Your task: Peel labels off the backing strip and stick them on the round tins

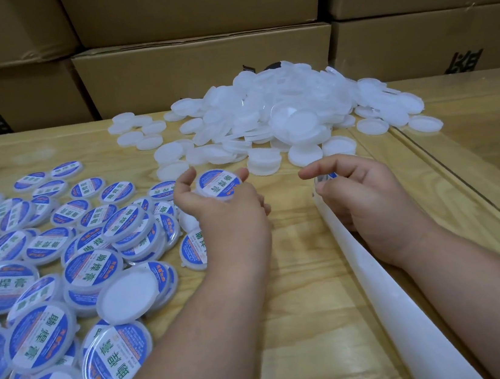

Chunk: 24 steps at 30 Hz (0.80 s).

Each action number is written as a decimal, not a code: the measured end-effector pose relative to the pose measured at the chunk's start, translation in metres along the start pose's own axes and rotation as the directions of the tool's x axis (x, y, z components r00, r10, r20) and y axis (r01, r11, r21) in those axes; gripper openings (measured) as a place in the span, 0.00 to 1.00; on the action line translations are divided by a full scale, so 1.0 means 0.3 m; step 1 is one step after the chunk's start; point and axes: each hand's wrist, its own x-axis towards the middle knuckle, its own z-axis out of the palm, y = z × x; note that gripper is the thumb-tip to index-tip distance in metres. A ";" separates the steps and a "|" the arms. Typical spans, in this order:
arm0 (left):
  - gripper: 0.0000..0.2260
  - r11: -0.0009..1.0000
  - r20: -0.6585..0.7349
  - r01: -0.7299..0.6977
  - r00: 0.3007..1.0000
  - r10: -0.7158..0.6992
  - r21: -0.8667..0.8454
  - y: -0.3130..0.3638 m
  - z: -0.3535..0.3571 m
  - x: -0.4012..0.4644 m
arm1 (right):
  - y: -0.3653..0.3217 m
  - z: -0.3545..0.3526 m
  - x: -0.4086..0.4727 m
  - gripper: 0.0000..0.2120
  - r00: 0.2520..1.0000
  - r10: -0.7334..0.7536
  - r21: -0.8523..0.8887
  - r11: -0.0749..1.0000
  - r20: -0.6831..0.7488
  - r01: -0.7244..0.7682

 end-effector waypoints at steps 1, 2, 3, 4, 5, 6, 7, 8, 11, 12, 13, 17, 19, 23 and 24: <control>0.28 1.000 -0.021 -0.002 1.000 0.002 -0.025 0.004 0.002 0.000 | -0.001 0.000 0.000 0.14 1.000 0.001 0.002 1.000 0.002 -0.001; 0.29 0.999 -0.035 -0.007 0.999 0.005 -0.051 0.009 0.005 0.000 | -0.002 0.000 0.000 0.13 1.000 0.001 0.002 1.000 0.003 -0.001; 0.30 0.997 -0.042 -0.012 0.999 0.009 -0.076 0.015 0.007 -0.001 | -0.002 0.000 -0.001 0.12 1.000 0.000 0.000 1.000 0.002 0.000; 0.31 0.995 -0.046 -0.016 0.999 0.011 -0.095 0.020 0.007 -0.003 | -0.002 0.000 -0.001 0.10 1.000 -0.005 -0.002 1.000 0.001 0.005; 0.32 0.994 -0.049 -0.018 0.999 0.013 -0.109 0.025 0.007 -0.006 | -0.001 0.000 -0.001 0.09 1.000 -0.007 -0.003 1.000 -0.003 0.007; 0.34 0.993 -0.051 -0.018 0.999 0.012 -0.117 0.029 0.005 -0.010 | 0.002 -0.001 -0.001 0.11 1.000 -0.009 -0.005 1.000 -0.008 0.009; 0.35 0.993 -0.053 -0.018 0.999 0.012 -0.120 0.033 0.004 -0.013 | 0.004 -0.002 -0.001 0.12 1.000 -0.010 -0.008 1.000 -0.011 0.010; 0.36 0.992 -0.055 -0.015 0.998 0.009 -0.123 0.034 0.003 -0.015 | 0.005 -0.003 -0.001 0.12 1.000 -0.014 -0.010 1.000 -0.012 0.014; 0.37 0.989 -0.069 -0.009 0.998 -0.001 -0.146 0.039 -0.002 -0.014 | 0.005 -0.003 0.000 0.12 1.000 -0.013 -0.004 1.000 -0.015 0.013; 0.37 0.988 -0.077 -0.009 0.997 -0.002 -0.152 0.040 -0.005 -0.012 | 0.006 -0.004 0.001 0.12 1.000 -0.014 0.000 1.000 -0.018 0.014; 0.38 0.987 -0.082 -0.011 0.997 -0.002 -0.158 0.040 -0.007 -0.010 | 0.006 -0.004 0.001 0.12 1.000 -0.016 0.007 1.000 -0.021 0.016; 0.36 0.995 -0.067 -0.014 0.998 0.008 -0.100 0.017 -0.005 0.002 | 0.011 -0.005 0.003 0.09 0.999 -0.040 0.037 0.999 -0.008 0.040; 0.29 0.996 0.002 -0.060 0.998 0.060 0.066 -0.002 0.004 0.000 | 0.013 -0.002 0.003 0.09 0.998 -0.060 0.059 0.996 -0.025 0.061; 0.21 0.869 0.301 -0.296 0.936 0.182 0.397 -0.027 0.009 -0.047 | 0.018 -0.002 -0.006 0.12 0.934 -0.310 -0.083 0.950 -0.175 0.300; 0.21 0.799 0.396 -0.371 0.900 0.184 0.473 -0.028 0.009 -0.059 | 0.021 -0.003 -0.006 0.15 0.916 -0.352 -0.121 0.935 -0.193 0.334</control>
